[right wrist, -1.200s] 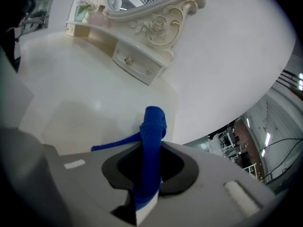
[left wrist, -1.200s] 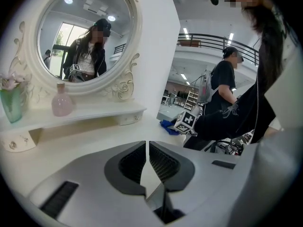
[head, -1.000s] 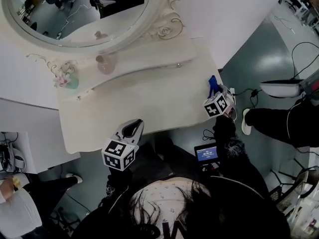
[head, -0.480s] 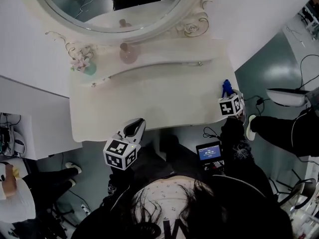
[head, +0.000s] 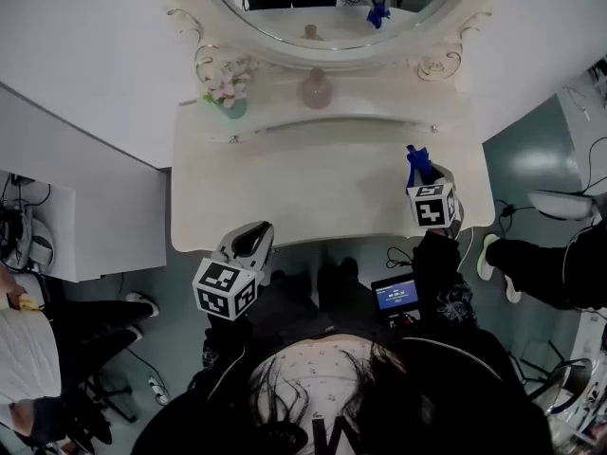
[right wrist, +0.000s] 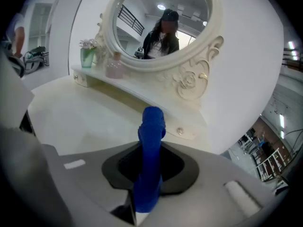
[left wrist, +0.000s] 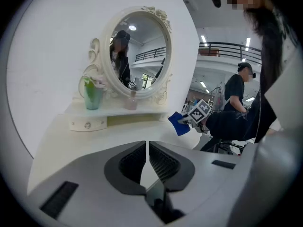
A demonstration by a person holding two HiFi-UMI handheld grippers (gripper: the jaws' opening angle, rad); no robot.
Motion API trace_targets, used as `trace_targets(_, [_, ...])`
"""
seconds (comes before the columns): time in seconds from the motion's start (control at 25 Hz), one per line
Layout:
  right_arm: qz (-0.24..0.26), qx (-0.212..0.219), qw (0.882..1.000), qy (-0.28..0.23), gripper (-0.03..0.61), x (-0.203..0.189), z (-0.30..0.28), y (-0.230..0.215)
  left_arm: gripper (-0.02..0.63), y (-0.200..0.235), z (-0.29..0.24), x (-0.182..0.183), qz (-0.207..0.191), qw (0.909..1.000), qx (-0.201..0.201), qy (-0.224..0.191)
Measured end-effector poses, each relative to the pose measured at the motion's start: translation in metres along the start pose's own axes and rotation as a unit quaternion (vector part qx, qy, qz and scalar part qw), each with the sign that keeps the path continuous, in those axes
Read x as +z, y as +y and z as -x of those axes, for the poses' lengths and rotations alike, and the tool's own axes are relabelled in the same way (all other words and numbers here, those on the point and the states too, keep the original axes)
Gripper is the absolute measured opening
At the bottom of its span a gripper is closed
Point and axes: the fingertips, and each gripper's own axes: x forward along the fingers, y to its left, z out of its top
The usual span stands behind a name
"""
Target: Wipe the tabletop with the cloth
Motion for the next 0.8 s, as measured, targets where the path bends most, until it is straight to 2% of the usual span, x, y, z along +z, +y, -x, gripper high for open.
trace_targets(0.28, [0.028, 0.058, 0.996, -0.057, 0.075, 0.083, 0.027, 0.139, 0.002, 0.074, 0.071, -0.022, 0.013, 0.9995, 0.028, -0.009])
trace_targets(0.44, [0.054, 0.111, 0.989, -0.084, 0.075, 0.117, 0.042, 0.233, 0.002, 0.101, 0.106, -0.037, 0.019, 0.9989, 0.041, -0.013])
trace_targets(0.6, [0.091, 0.176, 0.975, -0.098, 0.075, 0.136, 0.057, 0.335, 0.002, 0.122, 0.139, -0.052, 0.03, 0.9978, 0.056, -0.018])
trace_targets(0.8, [0.15, 0.247, 0.951, -0.111, 0.075, 0.153, 0.079, 0.446, 0.002, 0.141, 0.173, -0.073, 0.05, 0.9957, 0.076, -0.02])
